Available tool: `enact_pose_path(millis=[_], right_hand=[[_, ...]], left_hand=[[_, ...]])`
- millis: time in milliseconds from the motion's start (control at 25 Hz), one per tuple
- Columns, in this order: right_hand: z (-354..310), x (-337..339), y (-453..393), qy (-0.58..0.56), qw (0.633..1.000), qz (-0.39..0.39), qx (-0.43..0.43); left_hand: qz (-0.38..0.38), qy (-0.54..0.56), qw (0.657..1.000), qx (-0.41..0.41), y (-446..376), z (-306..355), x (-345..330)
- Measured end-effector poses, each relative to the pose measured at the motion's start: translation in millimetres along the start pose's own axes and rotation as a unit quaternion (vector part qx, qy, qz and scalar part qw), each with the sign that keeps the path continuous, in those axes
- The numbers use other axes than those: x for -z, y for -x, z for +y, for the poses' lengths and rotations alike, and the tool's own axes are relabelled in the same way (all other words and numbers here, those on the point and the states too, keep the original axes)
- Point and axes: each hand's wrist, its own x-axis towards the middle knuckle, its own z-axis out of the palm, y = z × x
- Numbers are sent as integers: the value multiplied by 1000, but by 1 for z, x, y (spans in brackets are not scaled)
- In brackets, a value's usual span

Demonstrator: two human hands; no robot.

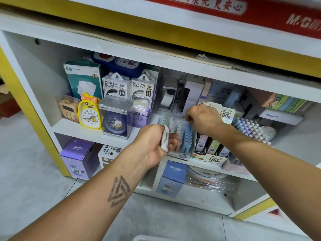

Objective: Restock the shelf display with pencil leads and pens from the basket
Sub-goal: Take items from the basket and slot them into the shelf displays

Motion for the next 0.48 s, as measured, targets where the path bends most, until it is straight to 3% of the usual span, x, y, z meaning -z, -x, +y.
enact_pose_path(millis=[360, 440, 480], right_hand=[[-6, -4, -1, 35, 998, -49, 2], [-7, 8, 1, -123, 992, -21, -17], [-9, 16, 5, -273, 961, -20, -44]], left_hand=[[-26, 10, 999, -19, 5, 1, -2], [-33, 20, 999, -21, 5, 2, -3], [-33, 21, 999, -26, 5, 2, -3]])
